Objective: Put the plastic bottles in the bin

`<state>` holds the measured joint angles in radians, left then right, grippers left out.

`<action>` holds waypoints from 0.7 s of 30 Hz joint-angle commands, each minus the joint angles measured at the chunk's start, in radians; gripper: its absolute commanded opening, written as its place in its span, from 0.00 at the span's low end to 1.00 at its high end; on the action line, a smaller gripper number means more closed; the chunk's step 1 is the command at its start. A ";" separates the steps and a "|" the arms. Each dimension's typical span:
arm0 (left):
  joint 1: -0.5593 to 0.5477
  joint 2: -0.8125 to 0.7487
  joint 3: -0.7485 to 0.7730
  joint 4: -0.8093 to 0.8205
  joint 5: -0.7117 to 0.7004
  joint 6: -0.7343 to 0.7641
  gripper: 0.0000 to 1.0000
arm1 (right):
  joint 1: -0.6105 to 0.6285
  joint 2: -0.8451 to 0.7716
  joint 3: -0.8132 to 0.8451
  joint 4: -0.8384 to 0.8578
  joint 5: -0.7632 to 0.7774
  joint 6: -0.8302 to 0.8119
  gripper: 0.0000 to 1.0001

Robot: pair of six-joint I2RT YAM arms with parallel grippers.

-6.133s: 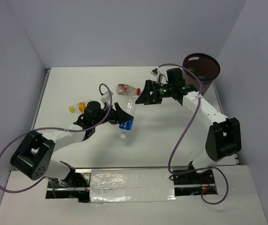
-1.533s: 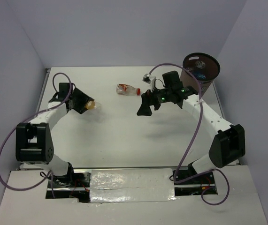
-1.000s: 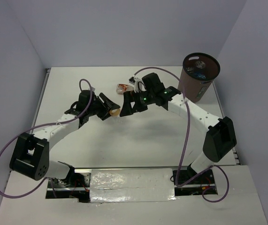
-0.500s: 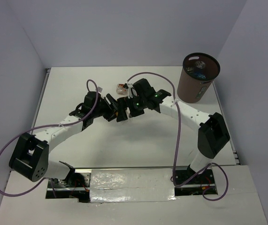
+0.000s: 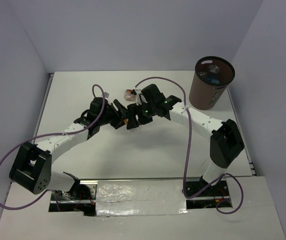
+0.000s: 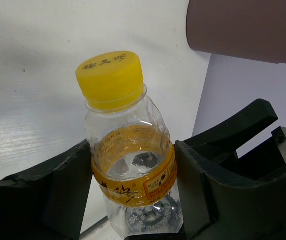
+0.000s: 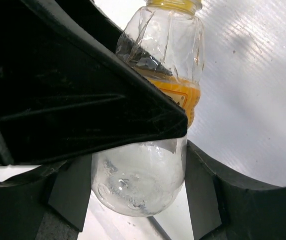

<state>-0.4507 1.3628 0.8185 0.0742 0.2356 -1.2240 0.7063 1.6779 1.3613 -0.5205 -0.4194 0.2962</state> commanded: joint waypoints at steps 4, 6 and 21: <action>-0.002 -0.073 0.085 -0.011 -0.050 0.092 0.95 | 0.007 0.005 0.070 -0.042 -0.035 -0.114 0.21; -0.002 -0.083 0.103 -0.063 -0.093 0.124 0.99 | 0.005 0.008 0.081 -0.067 -0.039 -0.161 0.19; 0.174 -0.336 0.082 -0.271 -0.223 0.248 0.99 | -0.161 -0.081 0.254 -0.144 0.254 -0.517 0.06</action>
<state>-0.3218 1.1015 0.9241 -0.1806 0.0376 -1.0214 0.6262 1.6833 1.5085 -0.6689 -0.2596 -0.1078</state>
